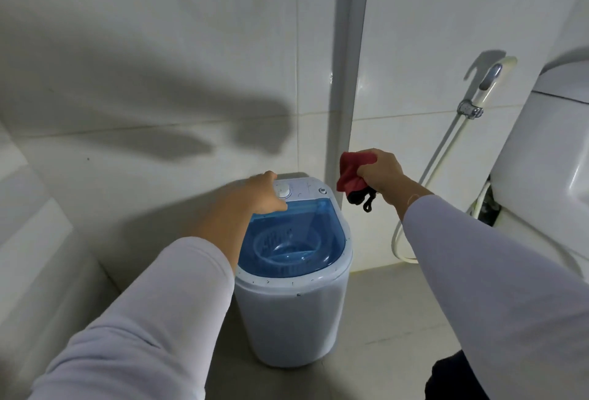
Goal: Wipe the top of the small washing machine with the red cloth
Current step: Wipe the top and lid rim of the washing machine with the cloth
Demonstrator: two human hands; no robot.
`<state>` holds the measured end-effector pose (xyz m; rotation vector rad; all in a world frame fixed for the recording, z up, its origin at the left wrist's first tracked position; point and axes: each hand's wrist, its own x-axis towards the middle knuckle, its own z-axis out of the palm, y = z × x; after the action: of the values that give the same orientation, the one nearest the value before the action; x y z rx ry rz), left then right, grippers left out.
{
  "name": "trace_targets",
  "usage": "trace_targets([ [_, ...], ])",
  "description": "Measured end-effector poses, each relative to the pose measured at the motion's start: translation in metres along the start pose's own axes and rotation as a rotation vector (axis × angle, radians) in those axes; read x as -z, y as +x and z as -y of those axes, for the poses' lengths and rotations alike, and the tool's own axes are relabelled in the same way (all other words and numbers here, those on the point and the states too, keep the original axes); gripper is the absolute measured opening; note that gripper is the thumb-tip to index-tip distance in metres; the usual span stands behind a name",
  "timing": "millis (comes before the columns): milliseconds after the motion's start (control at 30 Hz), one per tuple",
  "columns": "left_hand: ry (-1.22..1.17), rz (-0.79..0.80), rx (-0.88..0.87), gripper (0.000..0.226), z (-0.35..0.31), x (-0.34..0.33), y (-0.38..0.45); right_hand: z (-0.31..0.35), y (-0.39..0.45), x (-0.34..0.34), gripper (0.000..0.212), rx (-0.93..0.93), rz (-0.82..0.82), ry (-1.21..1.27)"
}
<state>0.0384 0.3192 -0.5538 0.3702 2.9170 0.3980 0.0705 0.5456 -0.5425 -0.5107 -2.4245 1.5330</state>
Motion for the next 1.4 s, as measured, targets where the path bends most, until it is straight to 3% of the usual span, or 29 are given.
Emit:
trace_targets([
  [100,0.032,0.010,-0.004,0.070,0.002,-0.014,0.009,-0.009,0.013,-0.006,0.049,-0.022,0.002,-0.064],
  [400,0.054,0.069,0.009,0.078,0.010,-0.029,0.071,-0.019,0.077,-0.049,0.040,0.123,0.073,-0.393],
  [700,0.113,0.163,0.014,0.107,0.012,-0.045,0.107,-0.035,0.120,-0.095,0.035,0.251,0.234,-0.658],
  [867,0.115,0.190,0.035,0.095,0.008,-0.044,0.109,-0.036,0.119,-0.104,0.039,0.270,0.331,-0.763],
  [1000,0.121,0.196,0.030,0.081,0.003,-0.039,0.104,-0.038,0.112,-0.098,0.044,0.325,0.366,-0.767],
  [1133,0.148,0.220,0.036,0.076,-0.004,-0.035,0.098,-0.043,0.106,-0.091,0.028,0.387,0.435,-0.814],
  [1300,0.134,0.196,0.037,0.081,0.001,-0.037,0.096,-0.043,0.104,-0.082,0.019,0.278,0.462,-0.722],
  [1400,0.129,0.181,0.041,0.093,0.003,-0.041,0.098,-0.037,0.110,-0.082,0.018,0.258,0.289,-0.630],
])
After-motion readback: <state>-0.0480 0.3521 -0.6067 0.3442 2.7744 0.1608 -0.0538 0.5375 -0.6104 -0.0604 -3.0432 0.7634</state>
